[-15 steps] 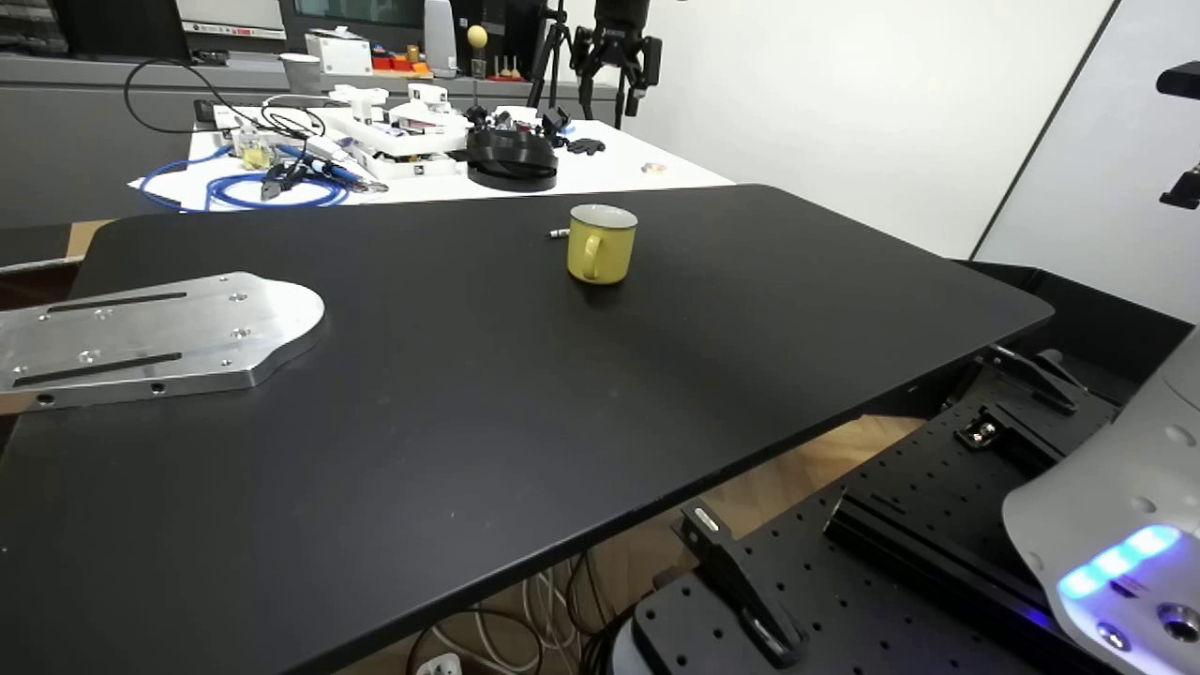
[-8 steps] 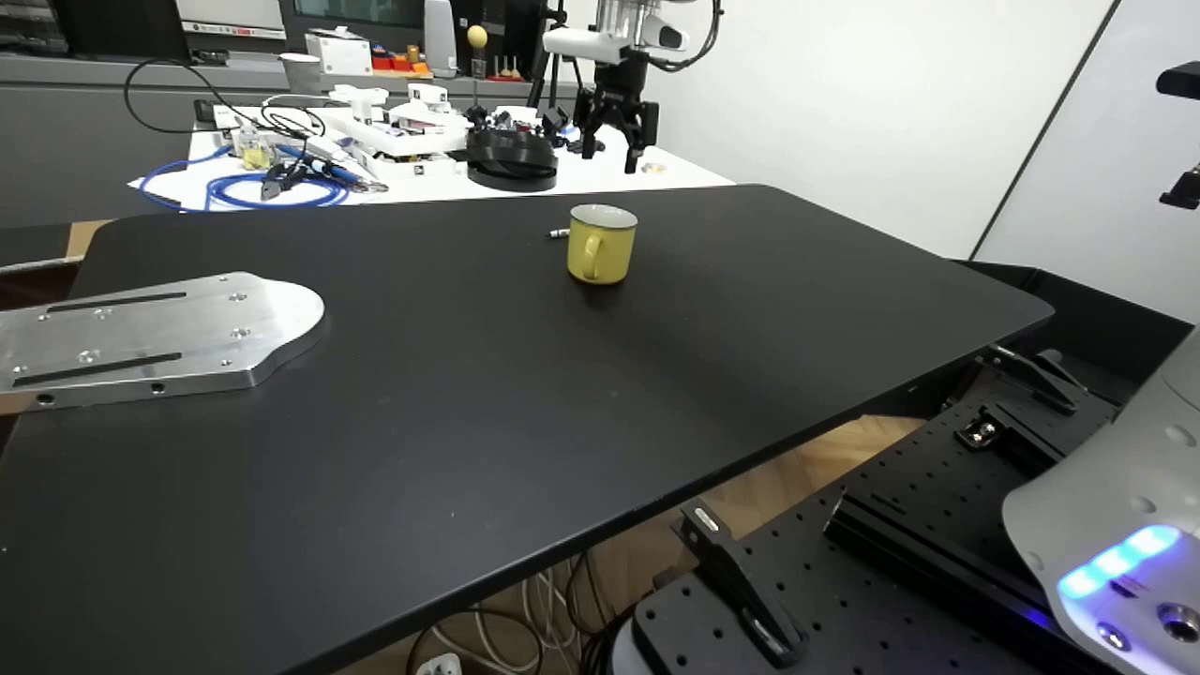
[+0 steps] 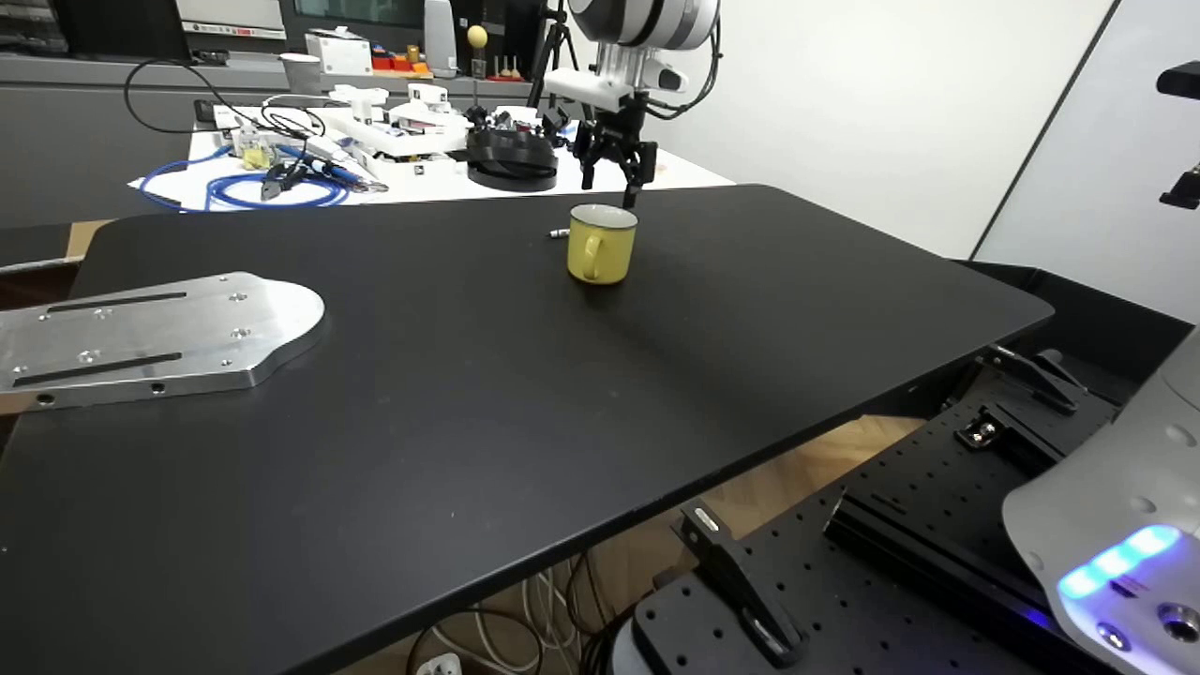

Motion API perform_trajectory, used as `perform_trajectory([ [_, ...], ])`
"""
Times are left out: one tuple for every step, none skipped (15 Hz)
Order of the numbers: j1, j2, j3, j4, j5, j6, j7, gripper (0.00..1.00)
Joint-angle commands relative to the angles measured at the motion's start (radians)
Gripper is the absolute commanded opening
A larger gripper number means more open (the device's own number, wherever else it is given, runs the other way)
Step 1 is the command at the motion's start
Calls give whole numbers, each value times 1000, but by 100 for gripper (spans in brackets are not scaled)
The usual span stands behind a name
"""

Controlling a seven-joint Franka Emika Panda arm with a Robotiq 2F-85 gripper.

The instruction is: Pick up the pen and put it in the cup

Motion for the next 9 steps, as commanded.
perform_trajectory([
  [0,27,-8,23,10,0,25,100],
  [0,37,-8,31,10,-4,25,100],
  [-2,50,-7,44,12,-11,23,100],
  [-2,59,-7,51,12,-11,23,100],
  [-2,70,-7,58,11,-9,22,100],
  [-1,79,-8,63,10,-5,22,100],
  [-4,89,-6,68,13,-3,19,100],
  [-4,98,-7,74,13,0,20,100],
  [-4,107,-8,81,13,3,20,100],
])
